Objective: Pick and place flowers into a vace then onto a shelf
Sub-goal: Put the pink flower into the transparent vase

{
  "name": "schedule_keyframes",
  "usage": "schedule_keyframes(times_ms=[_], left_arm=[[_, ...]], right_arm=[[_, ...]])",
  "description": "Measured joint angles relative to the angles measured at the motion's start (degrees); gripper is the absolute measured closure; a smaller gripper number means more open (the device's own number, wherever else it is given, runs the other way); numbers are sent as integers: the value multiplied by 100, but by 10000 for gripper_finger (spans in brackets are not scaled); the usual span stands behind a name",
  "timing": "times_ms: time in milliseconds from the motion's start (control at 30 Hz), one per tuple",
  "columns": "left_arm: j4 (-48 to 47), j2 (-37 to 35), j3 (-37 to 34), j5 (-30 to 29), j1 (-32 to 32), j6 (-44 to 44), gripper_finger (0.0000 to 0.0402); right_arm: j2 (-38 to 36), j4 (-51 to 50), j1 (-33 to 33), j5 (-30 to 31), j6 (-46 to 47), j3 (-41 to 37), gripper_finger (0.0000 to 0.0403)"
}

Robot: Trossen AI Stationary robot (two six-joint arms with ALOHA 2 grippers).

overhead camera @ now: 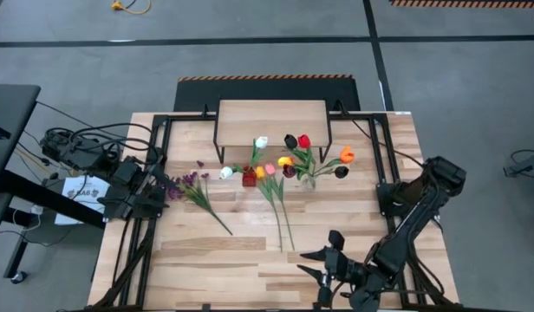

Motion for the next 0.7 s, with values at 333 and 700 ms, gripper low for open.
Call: schedule_keyframes(times_ms=[333,700], left_arm=[[-44,0,0,230,-2,-250,194],[-101,13,0,217,-2,-261,194]], right_arm=[[115,-41,-58,-282,709,7,281],[1031,-594,-166,-291,2346,0,281]])
